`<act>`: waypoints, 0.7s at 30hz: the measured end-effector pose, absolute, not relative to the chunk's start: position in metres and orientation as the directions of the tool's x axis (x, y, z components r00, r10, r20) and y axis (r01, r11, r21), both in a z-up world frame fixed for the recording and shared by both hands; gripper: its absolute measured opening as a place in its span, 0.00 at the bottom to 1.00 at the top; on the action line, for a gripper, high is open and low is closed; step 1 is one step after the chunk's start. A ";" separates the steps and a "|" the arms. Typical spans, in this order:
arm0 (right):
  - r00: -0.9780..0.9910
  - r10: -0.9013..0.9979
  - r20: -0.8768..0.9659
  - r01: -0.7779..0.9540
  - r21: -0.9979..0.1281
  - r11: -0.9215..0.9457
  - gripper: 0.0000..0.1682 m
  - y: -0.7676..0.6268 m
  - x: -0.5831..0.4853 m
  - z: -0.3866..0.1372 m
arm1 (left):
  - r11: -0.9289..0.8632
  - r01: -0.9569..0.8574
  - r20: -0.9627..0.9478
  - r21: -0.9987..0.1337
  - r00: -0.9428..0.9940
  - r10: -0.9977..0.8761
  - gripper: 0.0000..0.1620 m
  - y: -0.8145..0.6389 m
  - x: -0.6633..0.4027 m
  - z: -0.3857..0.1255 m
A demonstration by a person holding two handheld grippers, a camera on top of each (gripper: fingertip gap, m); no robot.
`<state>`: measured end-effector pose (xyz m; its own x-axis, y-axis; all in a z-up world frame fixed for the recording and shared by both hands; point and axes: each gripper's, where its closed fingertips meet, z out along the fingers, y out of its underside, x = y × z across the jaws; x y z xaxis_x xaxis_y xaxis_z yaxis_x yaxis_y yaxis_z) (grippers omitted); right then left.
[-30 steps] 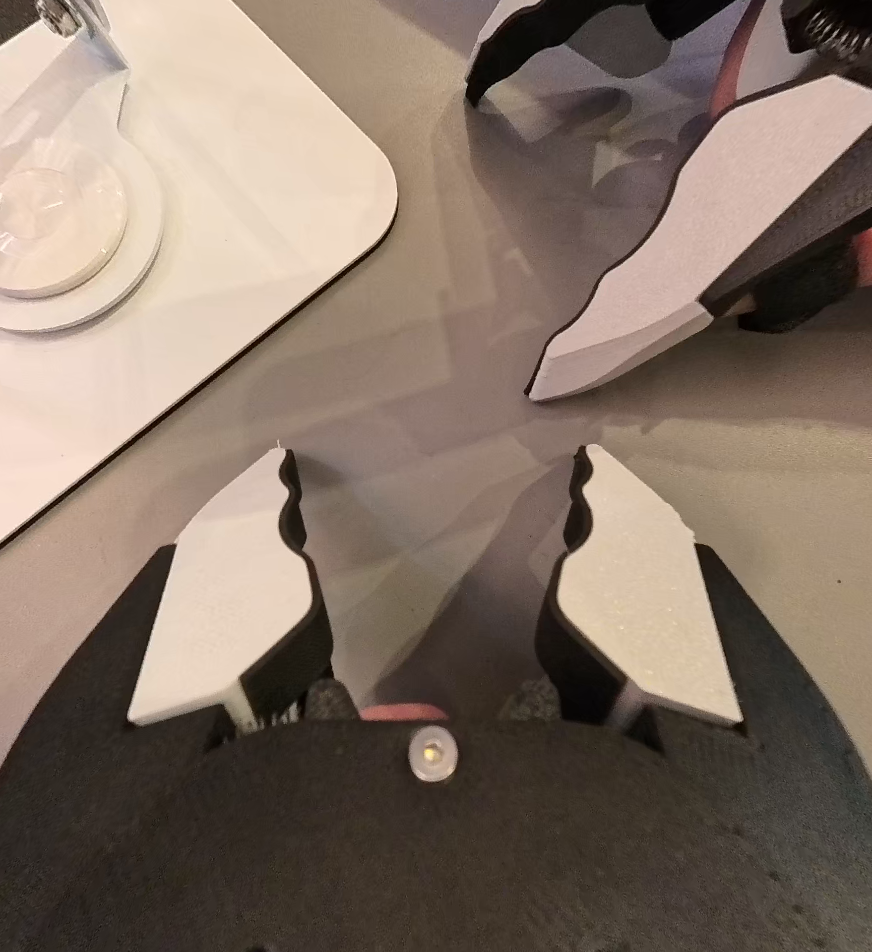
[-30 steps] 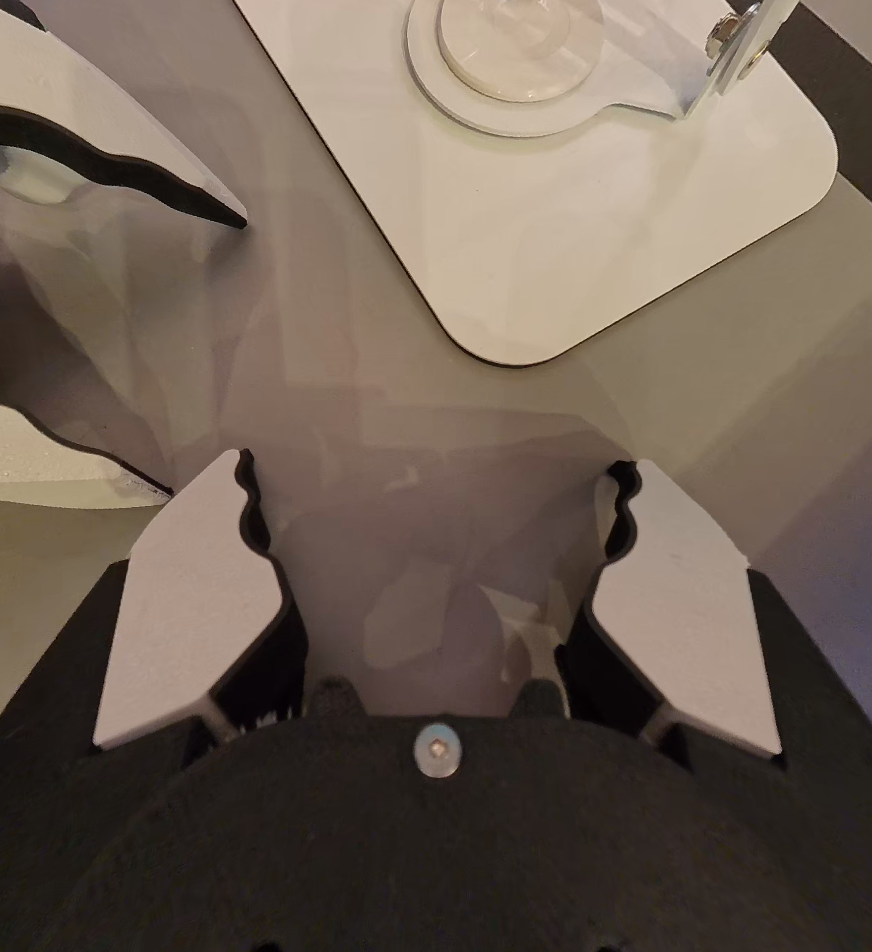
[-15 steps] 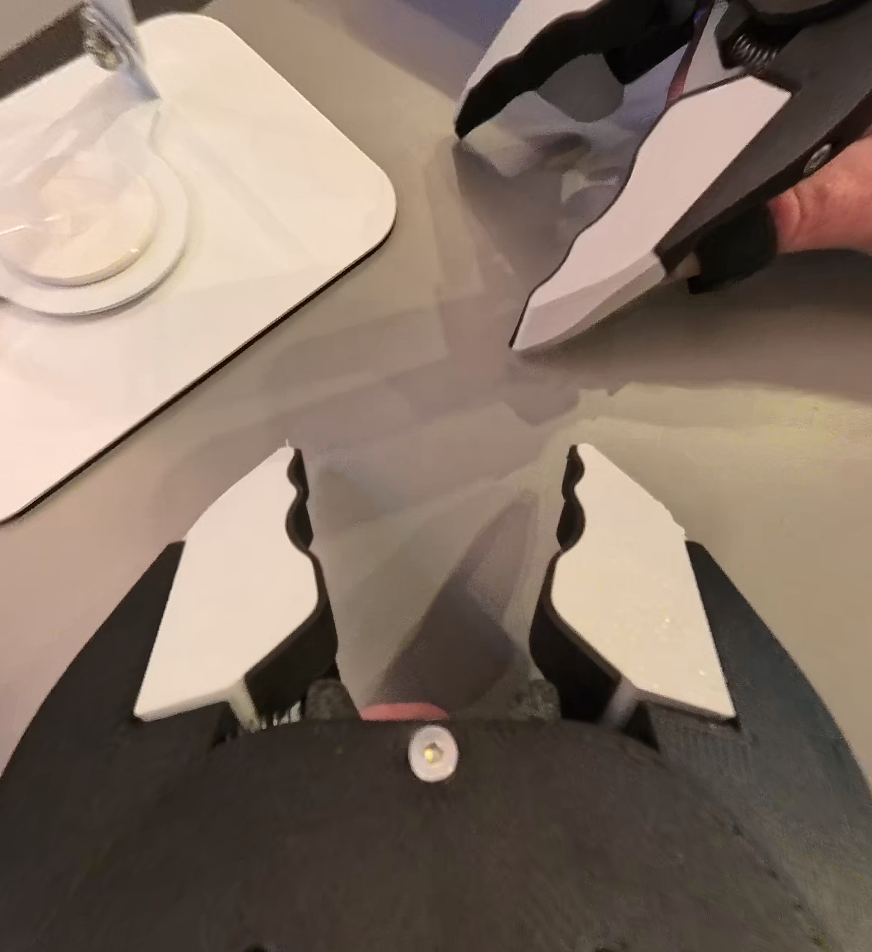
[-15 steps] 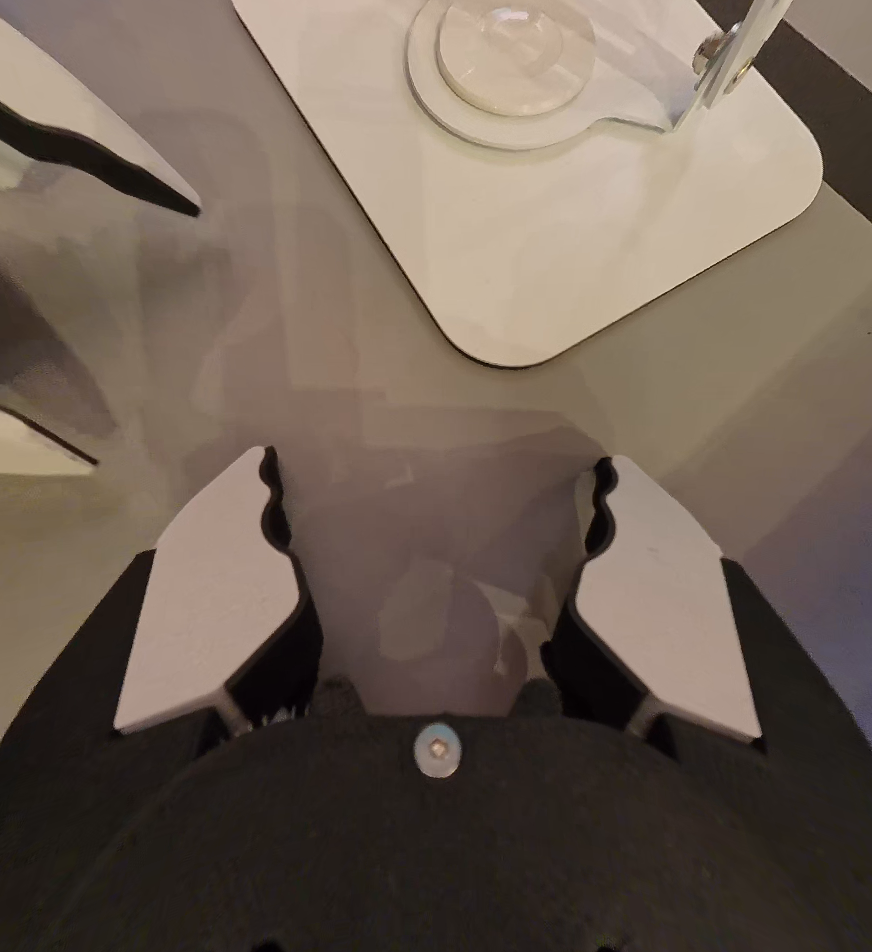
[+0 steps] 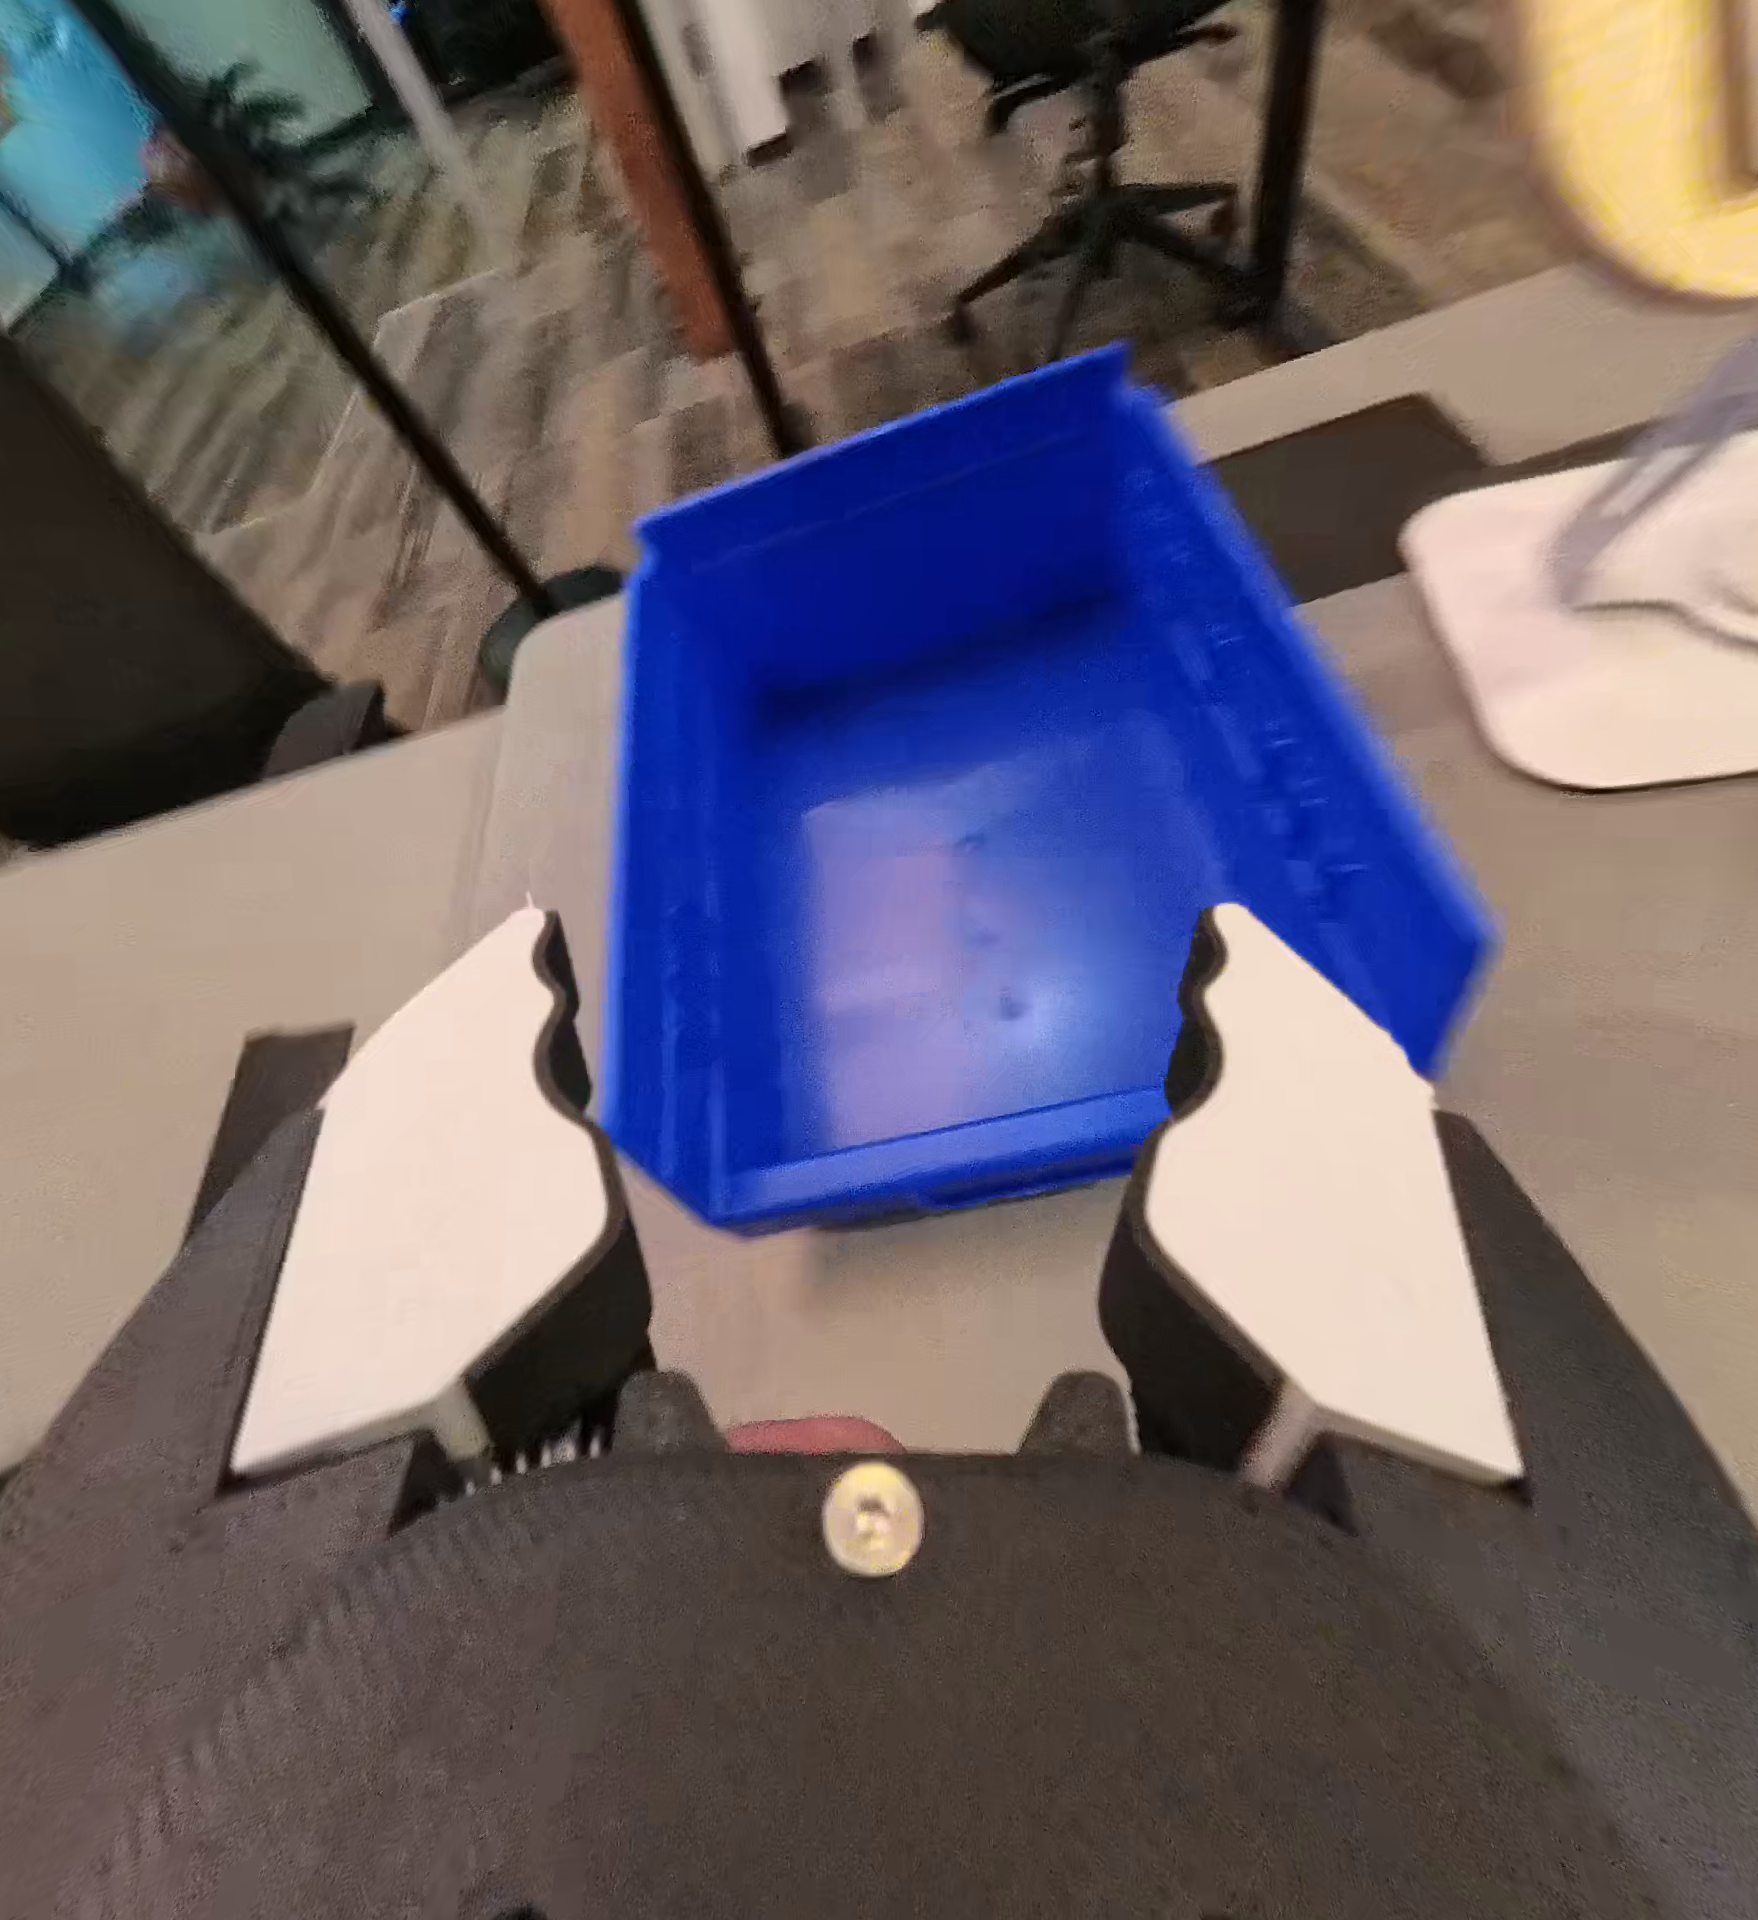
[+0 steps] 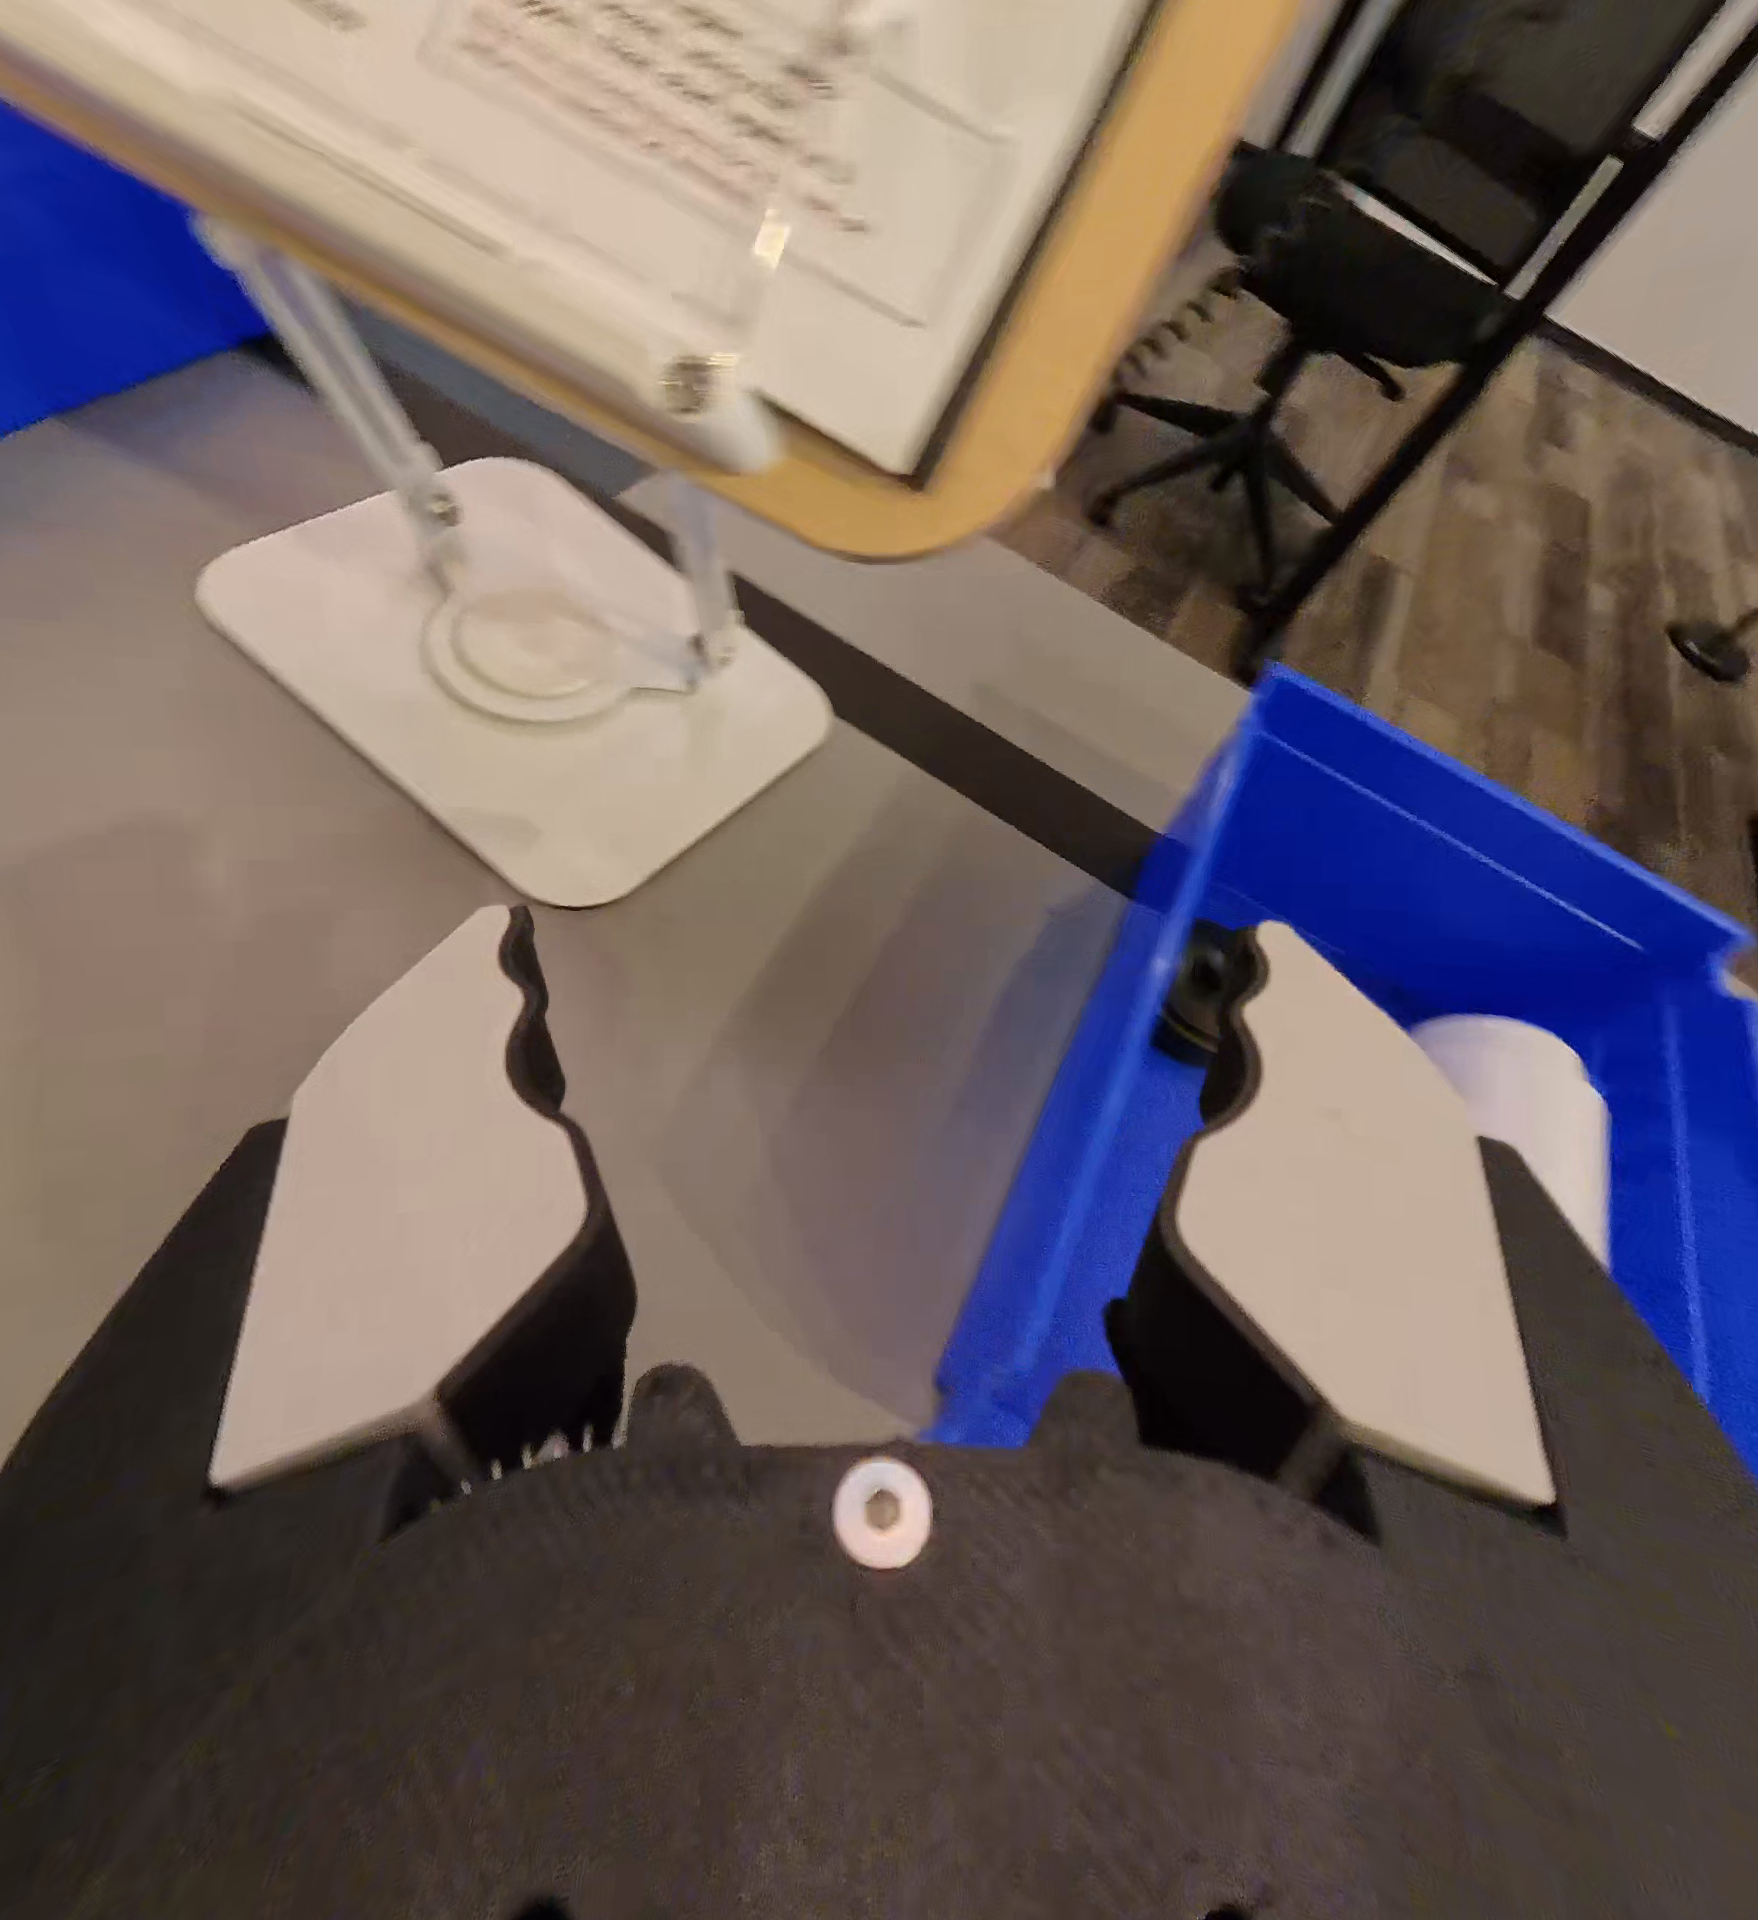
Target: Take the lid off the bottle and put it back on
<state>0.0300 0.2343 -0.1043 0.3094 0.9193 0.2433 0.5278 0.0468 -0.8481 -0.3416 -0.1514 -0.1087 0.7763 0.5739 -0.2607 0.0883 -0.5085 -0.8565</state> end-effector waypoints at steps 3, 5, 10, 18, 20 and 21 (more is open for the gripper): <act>0.400 0.892 0.211 0.543 -0.838 -0.045 0.73 0.268 0.056 -0.110 | -0.488 0.240 -0.182 -0.840 0.722 0.668 0.69 -0.189 -0.391 -0.137; 0.420 0.888 0.187 0.583 -0.806 -0.106 0.73 0.283 0.066 -0.128 | -0.505 0.297 -0.184 -0.810 0.691 0.700 0.69 -0.206 -0.410 -0.156; 0.414 0.901 0.125 0.670 -0.712 -0.209 0.52 0.301 0.076 -0.174 | -0.546 0.341 -0.166 -0.765 0.715 0.679 0.50 -0.209 -0.421 -0.190; 0.317 0.942 -0.112 0.676 -0.669 -0.307 0.26 0.287 0.066 -0.204 | -0.548 0.403 -0.028 -0.733 0.787 0.616 0.23 -0.186 -0.419 -0.224; 0.322 0.943 -0.081 0.695 -0.657 -0.293 0.24 0.289 0.069 -0.205 | -0.547 0.418 0.000 -0.725 0.794 0.607 0.06 -0.185 -0.418 -0.225; 0.324 0.944 -0.066 0.701 -0.653 -0.287 0.23 0.290 0.070 -0.205 | -0.557 0.404 -0.013 -0.725 0.801 0.598 0.04 -0.186 -0.418 -0.225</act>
<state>0.0700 0.2903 -0.2055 0.3241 0.9437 -0.0664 0.7011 -0.2867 -0.6529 -0.4183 -0.1864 -0.2255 0.8014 0.5980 -0.0133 0.4039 -0.5575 -0.7253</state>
